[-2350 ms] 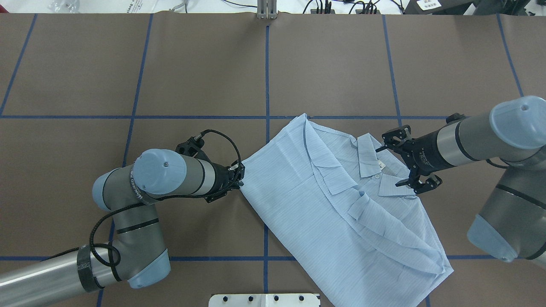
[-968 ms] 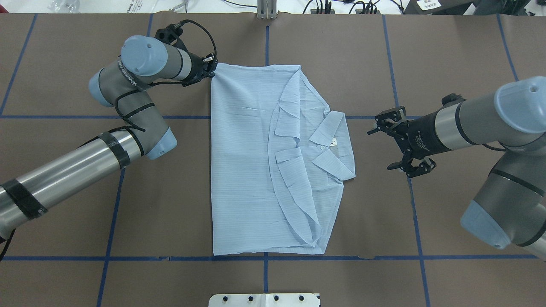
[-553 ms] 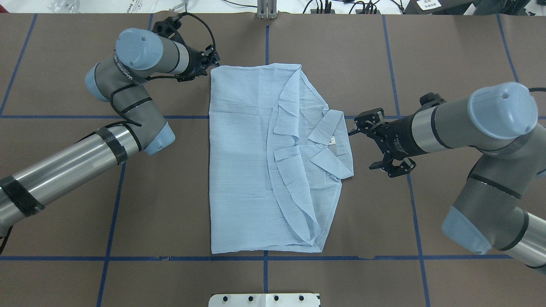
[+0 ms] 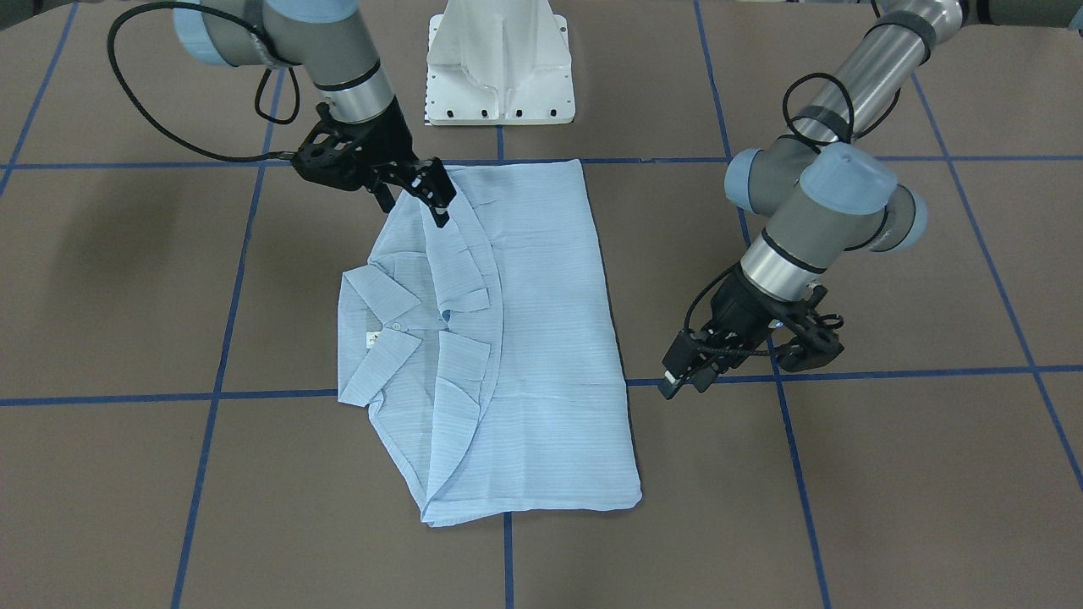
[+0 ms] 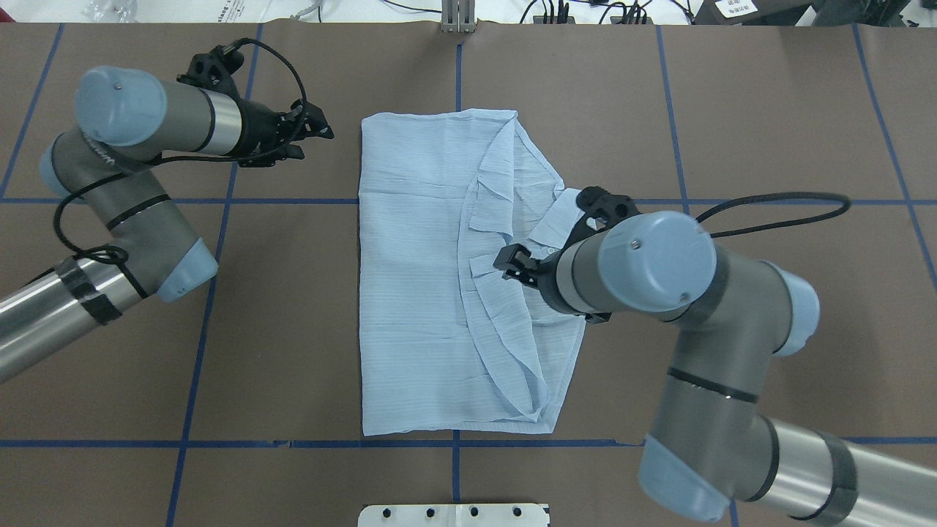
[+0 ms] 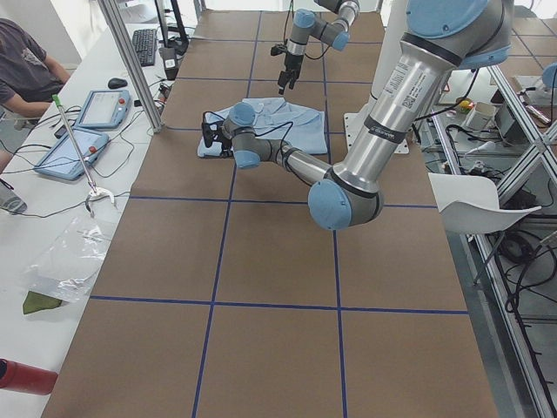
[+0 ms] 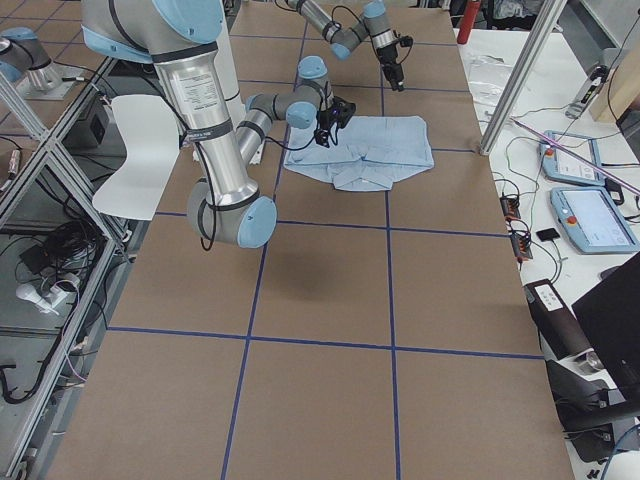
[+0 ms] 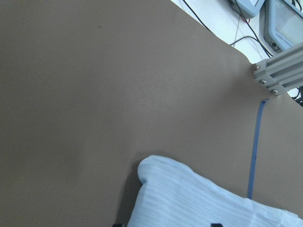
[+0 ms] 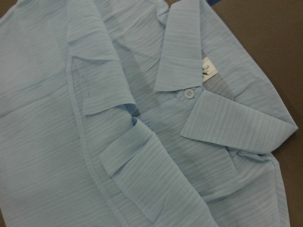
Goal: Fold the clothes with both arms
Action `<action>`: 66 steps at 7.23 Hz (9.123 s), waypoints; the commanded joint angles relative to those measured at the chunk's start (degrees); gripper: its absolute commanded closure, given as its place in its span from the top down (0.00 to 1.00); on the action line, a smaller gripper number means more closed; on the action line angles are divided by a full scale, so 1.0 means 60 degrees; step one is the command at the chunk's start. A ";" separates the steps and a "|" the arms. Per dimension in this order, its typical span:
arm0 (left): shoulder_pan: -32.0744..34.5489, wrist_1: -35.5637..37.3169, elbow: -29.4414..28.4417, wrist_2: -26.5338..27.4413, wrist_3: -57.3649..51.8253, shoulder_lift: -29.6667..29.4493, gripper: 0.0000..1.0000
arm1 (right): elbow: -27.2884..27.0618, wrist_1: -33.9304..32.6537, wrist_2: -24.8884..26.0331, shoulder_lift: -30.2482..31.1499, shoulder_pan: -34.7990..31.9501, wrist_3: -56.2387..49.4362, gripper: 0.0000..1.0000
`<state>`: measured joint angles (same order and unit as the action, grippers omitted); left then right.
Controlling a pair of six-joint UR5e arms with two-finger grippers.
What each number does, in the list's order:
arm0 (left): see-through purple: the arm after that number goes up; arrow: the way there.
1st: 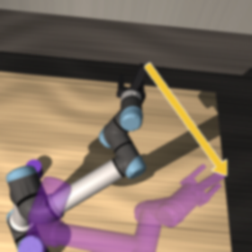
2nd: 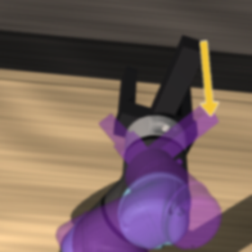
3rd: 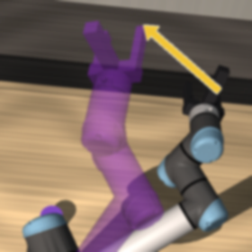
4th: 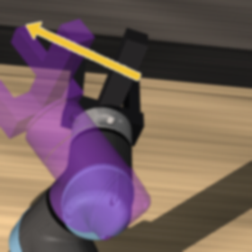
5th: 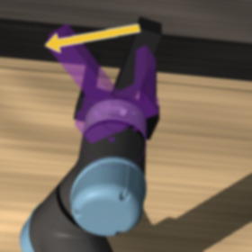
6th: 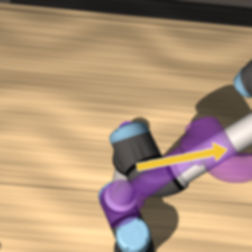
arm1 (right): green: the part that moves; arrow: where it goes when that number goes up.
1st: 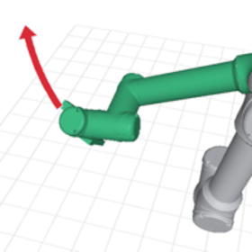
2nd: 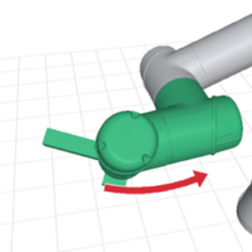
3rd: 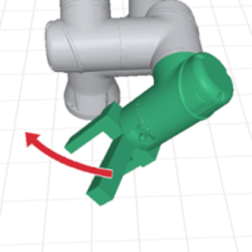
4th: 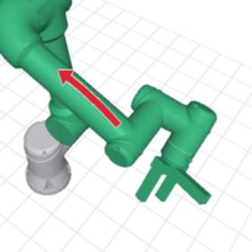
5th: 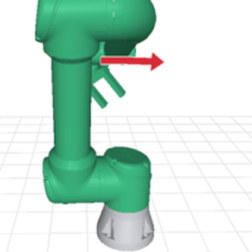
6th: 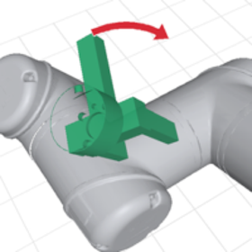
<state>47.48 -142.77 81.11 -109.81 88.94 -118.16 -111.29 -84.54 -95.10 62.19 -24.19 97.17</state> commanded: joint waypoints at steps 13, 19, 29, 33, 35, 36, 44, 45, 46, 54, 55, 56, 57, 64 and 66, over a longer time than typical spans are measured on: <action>0.0159 0.0035 0.1877 -0.0097 -0.1099 0.2261 0.68 | 0.1951 -0.3253 0.1261 -0.1855 0.1600 -0.9808 1.00; 0.0115 0.0064 0.1863 -0.0097 -0.0865 0.2188 0.69 | 0.2112 -0.3458 0.1071 -0.1869 0.1702 -0.9808 1.00; 0.0144 0.0079 0.2125 -0.0097 -0.0617 0.2202 0.69 | 0.0707 -0.4103 0.0910 -0.0130 0.1380 -1.0351 1.00; 0.0129 0.0840 0.2682 -0.0097 -0.0571 0.2144 0.69 | -0.0626 -0.4118 0.0412 0.1282 0.1292 -1.0190 1.00; 0.0173 0.0841 0.2844 -0.0141 -0.0600 0.2246 0.69 | -0.0073 -0.4016 0.0396 -0.0046 0.1103 -0.9560 1.00; 0.0202 0.0841 0.2916 -0.0315 -0.0644 0.2261 0.69 | 0.0438 -0.3942 0.0498 -0.0706 0.1087 -0.9559 1.00; 0.0247 0.0826 0.3093 -0.0361 -0.0747 0.2554 0.68 | 0.2567 -0.2770 0.0909 -0.1460 0.0679 -0.9735 1.00; 0.0247 0.0841 0.3107 -0.0361 -0.0718 0.2525 0.68 | 0.2567 -0.2784 0.0793 -0.1401 0.0372 -0.9865 1.00; 0.0247 0.0826 0.3151 -0.0346 -0.0689 0.2525 0.68 | 0.2509 -0.2785 0.0748 -0.1241 0.0079 -1.0389 1.00; 0.0261 0.1266 0.3723 -0.0433 -0.0674 0.2495 0.68 | 0.0458 -0.2785 0.0133 0.0489 -0.0306 -0.7757 1.00; 0.0261 0.1266 0.3708 -0.0434 -0.0674 0.2510 0.68 | -0.0021 -0.2785 0.0147 0.0503 0.0174 -0.5539 1.00; 0.0261 0.1266 0.3708 -0.0434 -0.0674 0.2510 0.68 | -0.0316 -0.2770 0.0133 0.0547 0.0672 -0.2848 1.00; 0.0247 0.1266 0.3679 -0.0434 -0.0674 0.2496 0.68 | -0.0493 -0.2755 0.0191 0.0518 0.1184 -0.0689 1.00; 0.0247 0.1266 0.3694 -0.0405 -0.0659 0.2510 0.68 | 0.0018 -0.1305 0.1494 0.0664 0.2450 0.7317 0.70; 0.0247 0.1266 0.3708 -0.0405 -0.0644 0.2510 0.68 | 0.0163 -0.1320 0.1480 0.0694 0.2201 0.7039 0.70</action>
<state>49.00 -135.18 103.31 -112.25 85.04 -103.10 -111.00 -92.47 -86.24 66.23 -10.27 140.42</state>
